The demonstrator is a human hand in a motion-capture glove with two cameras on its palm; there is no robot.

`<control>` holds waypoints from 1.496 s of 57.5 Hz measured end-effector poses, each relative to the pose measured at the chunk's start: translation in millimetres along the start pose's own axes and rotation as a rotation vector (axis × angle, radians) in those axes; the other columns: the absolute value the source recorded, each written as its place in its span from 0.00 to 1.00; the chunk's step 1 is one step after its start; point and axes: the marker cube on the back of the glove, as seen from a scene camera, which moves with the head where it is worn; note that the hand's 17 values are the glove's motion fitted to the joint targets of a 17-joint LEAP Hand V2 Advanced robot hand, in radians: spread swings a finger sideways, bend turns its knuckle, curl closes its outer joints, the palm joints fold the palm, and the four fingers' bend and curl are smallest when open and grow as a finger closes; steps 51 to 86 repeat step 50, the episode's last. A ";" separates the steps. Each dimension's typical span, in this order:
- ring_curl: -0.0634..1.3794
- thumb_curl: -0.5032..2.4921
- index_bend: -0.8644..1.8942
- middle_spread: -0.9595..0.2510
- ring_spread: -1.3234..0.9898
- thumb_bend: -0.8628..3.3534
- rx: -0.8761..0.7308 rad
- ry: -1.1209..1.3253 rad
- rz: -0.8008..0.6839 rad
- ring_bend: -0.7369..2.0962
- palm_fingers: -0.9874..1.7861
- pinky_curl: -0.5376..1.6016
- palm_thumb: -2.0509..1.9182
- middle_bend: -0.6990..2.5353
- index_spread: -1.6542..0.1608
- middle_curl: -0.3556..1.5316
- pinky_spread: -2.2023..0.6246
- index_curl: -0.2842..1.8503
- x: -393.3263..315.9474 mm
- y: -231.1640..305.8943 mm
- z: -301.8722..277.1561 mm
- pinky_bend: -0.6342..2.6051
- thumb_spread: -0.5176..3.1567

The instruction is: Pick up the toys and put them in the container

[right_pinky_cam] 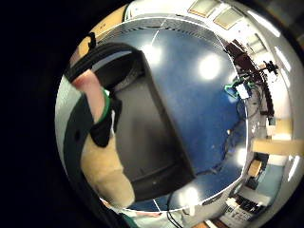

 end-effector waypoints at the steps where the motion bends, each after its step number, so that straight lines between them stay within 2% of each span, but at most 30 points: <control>1: 0.54 0.52 0.59 0.54 0.39 0.20 -0.001 0.002 0.008 0.64 0.56 0.57 0.67 0.55 0.67 0.66 0.66 0.70 0.0 -2.5 1.8 0.55 0.32; 8: 0.54 0.52 0.57 0.54 0.40 0.20 -0.031 -0.002 0.069 0.65 0.52 0.56 0.66 0.54 0.67 0.66 0.66 0.71 5.4 -11.3 17.9 0.53 0.33; 11: 0.54 0.50 0.54 0.55 0.41 0.20 -0.057 -0.012 0.095 0.64 0.44 0.56 0.65 0.52 0.68 0.65 0.68 0.70 7.7 -10.5 27.0 0.52 0.36; 14: 0.51 0.47 0.54 0.58 0.44 0.18 -0.051 -0.021 0.102 0.55 0.32 0.55 0.60 0.50 0.69 0.62 0.72 0.68 6.1 -7.8 33.5 0.51 0.40; 15: 0.49 0.46 0.52 0.60 0.46 0.18 -0.043 -0.023 0.100 0.51 0.25 0.55 0.58 0.47 0.69 0.60 0.73 0.66 5.8 -6.9 34.7 0.52 0.41; 17: 0.46 0.43 0.48 0.65 0.49 0.18 -0.018 -0.029 0.093 0.45 0.18 0.54 0.55 0.41 0.71 0.57 0.74 0.63 4.7 -4.8 35.9 0.54 0.42; 23: 0.37 0.39 0.38 0.74 0.53 0.19 0.091 -0.031 0.055 0.36 0.21 0.51 0.52 0.32 0.75 0.50 0.78 0.56 1.4 3.1 32.4 0.52 0.45; 28: 0.34 0.37 0.34 0.78 0.55 0.20 0.150 -0.047 0.034 0.33 0.24 0.49 0.52 0.28 0.77 0.47 0.79 0.50 1.1 12.0 22.5 0.49 0.46; 38: 0.31 0.34 0.34 0.81 0.57 0.20 0.278 -0.034 -0.057 0.32 0.27 0.46 0.52 0.26 0.80 0.43 0.80 0.42 9.6 33.1 -2.5 0.47 0.48; 50: 0.31 0.32 0.37 0.81 0.58 0.21 0.447 -0.161 -0.156 0.34 0.33 0.44 0.54 0.27 0.81 0.40 0.81 0.37 -11.4 106.1 -34.9 0.44 0.51; 86: 0.31 0.32 0.37 0.81 0.58 0.21 0.447 -0.161 -0.156 0.34 0.33 0.44 0.54 0.27 0.81 0.40 0.81 0.37 -11.4 106.1 -34.9 0.44 0.51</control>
